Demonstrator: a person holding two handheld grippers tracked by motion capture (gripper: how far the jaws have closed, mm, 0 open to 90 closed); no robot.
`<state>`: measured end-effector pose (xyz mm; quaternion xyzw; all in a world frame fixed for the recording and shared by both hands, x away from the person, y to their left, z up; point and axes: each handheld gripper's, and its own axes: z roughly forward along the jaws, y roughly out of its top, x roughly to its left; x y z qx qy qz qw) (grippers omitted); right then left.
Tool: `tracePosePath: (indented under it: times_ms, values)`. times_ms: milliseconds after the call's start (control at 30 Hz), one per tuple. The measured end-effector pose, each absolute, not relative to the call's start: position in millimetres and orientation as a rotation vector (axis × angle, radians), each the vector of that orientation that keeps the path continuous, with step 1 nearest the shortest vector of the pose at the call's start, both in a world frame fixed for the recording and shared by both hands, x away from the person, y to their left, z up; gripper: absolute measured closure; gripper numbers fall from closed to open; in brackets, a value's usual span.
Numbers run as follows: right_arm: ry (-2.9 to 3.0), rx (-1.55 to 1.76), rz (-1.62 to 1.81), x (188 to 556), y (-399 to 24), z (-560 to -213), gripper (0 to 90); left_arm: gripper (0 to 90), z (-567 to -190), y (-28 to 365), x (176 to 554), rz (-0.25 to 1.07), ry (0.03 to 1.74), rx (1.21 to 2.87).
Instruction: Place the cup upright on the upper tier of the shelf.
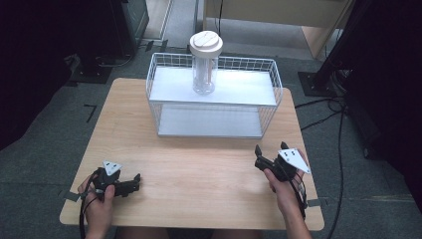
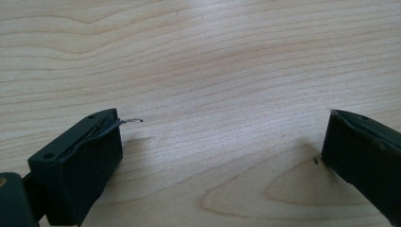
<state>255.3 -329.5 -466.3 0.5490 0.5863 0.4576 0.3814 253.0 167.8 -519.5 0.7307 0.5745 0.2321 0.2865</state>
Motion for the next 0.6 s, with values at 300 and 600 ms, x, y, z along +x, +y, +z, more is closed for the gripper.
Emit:
tracePosePath:
  times_ms: [300,600]
  values:
    - [1.488,1.447,1.107,241.3,-348.6,-483.2,9.0,0.0,-519.5,167.8,253.0,0.621,1.535,1.953]
    - [1.483,1.496,1.048,226.7,-366.4,-499.6,8.9,0.0,-519.5,167.8,252.9,0.621,1.535,1.953]
